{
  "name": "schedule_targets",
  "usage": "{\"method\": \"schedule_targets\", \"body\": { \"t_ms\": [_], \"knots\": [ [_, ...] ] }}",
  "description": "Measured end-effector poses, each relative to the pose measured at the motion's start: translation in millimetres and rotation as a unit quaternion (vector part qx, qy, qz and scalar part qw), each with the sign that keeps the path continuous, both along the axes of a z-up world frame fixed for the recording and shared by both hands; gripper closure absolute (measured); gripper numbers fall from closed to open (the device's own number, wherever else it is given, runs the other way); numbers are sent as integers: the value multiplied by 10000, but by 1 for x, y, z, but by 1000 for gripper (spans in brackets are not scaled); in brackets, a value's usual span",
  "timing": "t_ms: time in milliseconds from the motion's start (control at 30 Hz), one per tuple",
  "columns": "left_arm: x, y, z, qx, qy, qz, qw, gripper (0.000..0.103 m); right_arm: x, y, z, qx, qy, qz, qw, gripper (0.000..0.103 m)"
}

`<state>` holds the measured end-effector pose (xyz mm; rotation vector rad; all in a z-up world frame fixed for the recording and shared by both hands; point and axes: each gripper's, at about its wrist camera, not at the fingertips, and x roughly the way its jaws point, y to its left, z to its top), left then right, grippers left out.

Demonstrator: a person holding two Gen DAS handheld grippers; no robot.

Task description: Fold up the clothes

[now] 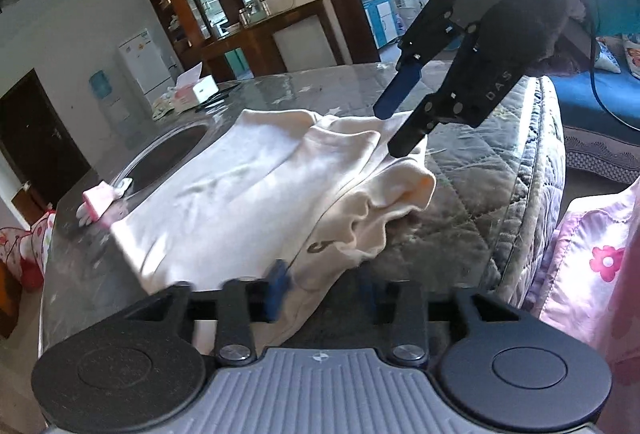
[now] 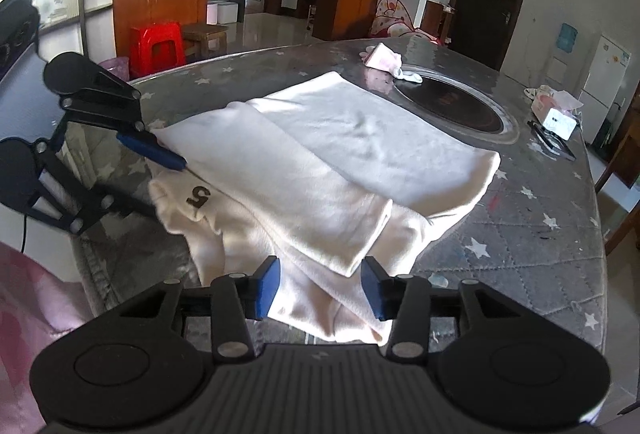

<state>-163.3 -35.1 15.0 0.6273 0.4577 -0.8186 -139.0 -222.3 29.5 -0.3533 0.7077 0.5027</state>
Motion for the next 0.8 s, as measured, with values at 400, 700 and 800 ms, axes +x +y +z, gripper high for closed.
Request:
{"method": "schedule_targets", "body": {
  "t_ms": [400,700,800],
  "knots": [
    [39,8,35,-863,278,431,9950,93,-22,7,-6,-457,-274,597,9968,40],
    [52,11,36,-995,537,446,9926,93,7,26,-24,-421,-637,813,9938,52],
    [51,12,32,-976,591,430,9925,90,18,24,-23,-232,-439,818,9954,74]
  ]
}}
